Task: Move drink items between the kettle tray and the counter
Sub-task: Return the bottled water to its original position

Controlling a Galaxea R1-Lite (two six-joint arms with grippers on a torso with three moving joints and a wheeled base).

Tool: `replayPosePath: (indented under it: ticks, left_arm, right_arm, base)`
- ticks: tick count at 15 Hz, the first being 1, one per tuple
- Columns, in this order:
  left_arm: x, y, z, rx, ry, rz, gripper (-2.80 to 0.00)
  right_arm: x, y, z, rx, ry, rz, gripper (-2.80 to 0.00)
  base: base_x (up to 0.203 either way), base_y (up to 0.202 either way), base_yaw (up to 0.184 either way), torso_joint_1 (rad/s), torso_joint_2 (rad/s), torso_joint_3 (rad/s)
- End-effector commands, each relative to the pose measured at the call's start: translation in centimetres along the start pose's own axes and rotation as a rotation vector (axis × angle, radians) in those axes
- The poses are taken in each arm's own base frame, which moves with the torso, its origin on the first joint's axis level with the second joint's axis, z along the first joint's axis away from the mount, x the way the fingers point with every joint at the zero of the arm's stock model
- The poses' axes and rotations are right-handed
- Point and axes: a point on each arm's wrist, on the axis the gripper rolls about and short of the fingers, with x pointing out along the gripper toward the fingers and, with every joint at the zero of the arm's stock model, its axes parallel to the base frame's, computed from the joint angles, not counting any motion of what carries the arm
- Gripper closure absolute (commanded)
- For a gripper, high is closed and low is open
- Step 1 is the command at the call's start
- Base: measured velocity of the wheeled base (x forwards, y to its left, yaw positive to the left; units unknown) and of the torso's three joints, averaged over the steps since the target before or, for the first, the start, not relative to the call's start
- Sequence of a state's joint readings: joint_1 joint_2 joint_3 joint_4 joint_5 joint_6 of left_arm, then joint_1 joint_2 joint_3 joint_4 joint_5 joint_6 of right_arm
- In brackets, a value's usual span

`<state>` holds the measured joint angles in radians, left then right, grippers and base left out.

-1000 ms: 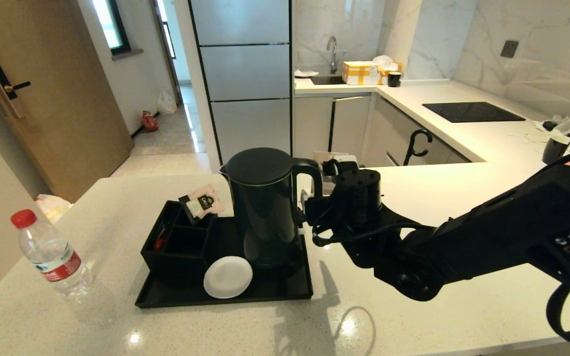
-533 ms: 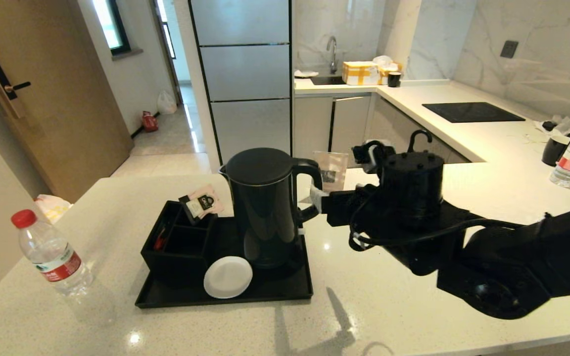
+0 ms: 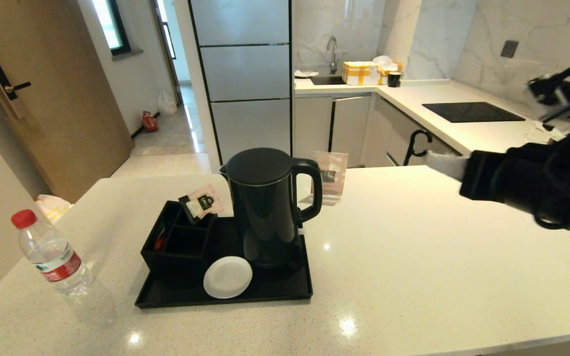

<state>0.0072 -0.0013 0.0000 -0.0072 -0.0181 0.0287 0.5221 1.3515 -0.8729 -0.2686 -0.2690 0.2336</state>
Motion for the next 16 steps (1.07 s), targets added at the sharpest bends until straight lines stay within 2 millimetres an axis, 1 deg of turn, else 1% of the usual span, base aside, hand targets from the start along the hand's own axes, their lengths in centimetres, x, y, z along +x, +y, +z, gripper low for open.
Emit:
replayPosePath:
  ticks: [1,2,3,4,5,6,8,9,10,11,13,14,15,16]
  left_arm:
    - [0.0,0.0,0.0,0.000,0.000,0.000,0.00]
    - [0.0,0.0,0.0,0.000,-0.001,0.000,0.00]
    - [0.0,0.0,0.0,0.000,0.001,0.000,0.00]
    - [0.0,0.0,0.0,0.000,0.001,0.000,0.00]
    - [0.0,0.0,0.0,0.000,0.000,0.000,0.00]
    - [0.0,0.0,0.0,0.000,0.000,0.000,0.00]
    - [0.0,0.0,0.0,0.000,0.001,0.000,0.00]
    - [0.0,0.0,0.0,0.000,-0.001,0.000,0.00]
    - [0.0,0.0,0.0,0.000,-0.001,0.000,0.00]
    - [0.0,0.0,0.0,0.000,-0.001,0.000,0.00]
    - [0.0,0.0,0.0,0.000,0.001,0.000,0.00]
    - [0.0,0.0,0.0,0.000,-0.001,0.000,0.00]
    - [0.0,0.0,0.0,0.000,-0.001,0.000,0.00]
    - [0.0,0.0,0.0,0.000,-0.001,0.000,0.00]
  right_arm:
    - [-6.4,-3.0,2.3,0.047,-0.048,-0.111,0.00]
    - [-9.8,-4.1,3.3,0.082,-0.071,-0.207,0.00]
    - [-12.8,-4.7,3.7,0.111,-0.081,-0.282,0.00]
    - [-16.3,-5.3,3.6,0.135,-0.092,-0.349,0.00]
    - [-19.7,-6.0,3.0,0.156,-0.108,-0.440,0.00]
    - [-22.2,-6.4,2.1,0.172,-0.127,-0.529,0.00]
    - [-26.8,-6.5,-0.3,0.172,-0.177,-0.661,0.00]
    - [-28.5,-6.3,-1.7,0.158,-0.189,-0.718,0.00]
    - [-30.0,-6.1,-3.7,0.147,-0.199,-0.754,0.00]
    - [-31.1,-6.0,-5.7,0.132,-0.204,-0.781,0.00]
    - [-32.5,-5.9,-10.4,0.072,-0.216,-0.807,0.00]
    - [-32.8,-6.0,-12.5,0.045,-0.227,-0.788,0.00]
    - [-32.3,-6.2,-14.3,0.026,-0.210,-0.756,0.00]
    - [-31.9,-6.3,-15.2,0.023,-0.204,-0.728,0.00]
  base:
    - [0.000,0.000,0.000,0.000,0.00,0.000]
    - [0.000,0.000,0.000,0.000,0.00,0.000]
    - [0.000,0.000,0.000,0.000,0.00,0.000]
    - [0.000,0.000,0.000,0.000,0.00,0.000]
    - [0.000,0.000,0.000,0.000,0.00,0.000]
    - [0.000,0.000,0.000,0.000,0.00,0.000]
    - [0.000,0.000,0.000,0.000,0.00,0.000]
    - [0.000,0.000,0.000,0.000,0.00,0.000]
    - [0.000,0.000,0.000,0.000,0.00,0.000]
    - [0.000,0.000,0.000,0.000,0.00,0.000]
    - [0.000,0.000,0.000,0.000,0.00,0.000]
    - [0.000,0.000,0.000,0.000,0.00,0.000]
    - [0.000,0.000,0.000,0.000,0.00,0.000]
    - [0.000,0.000,0.000,0.000,0.00,0.000]
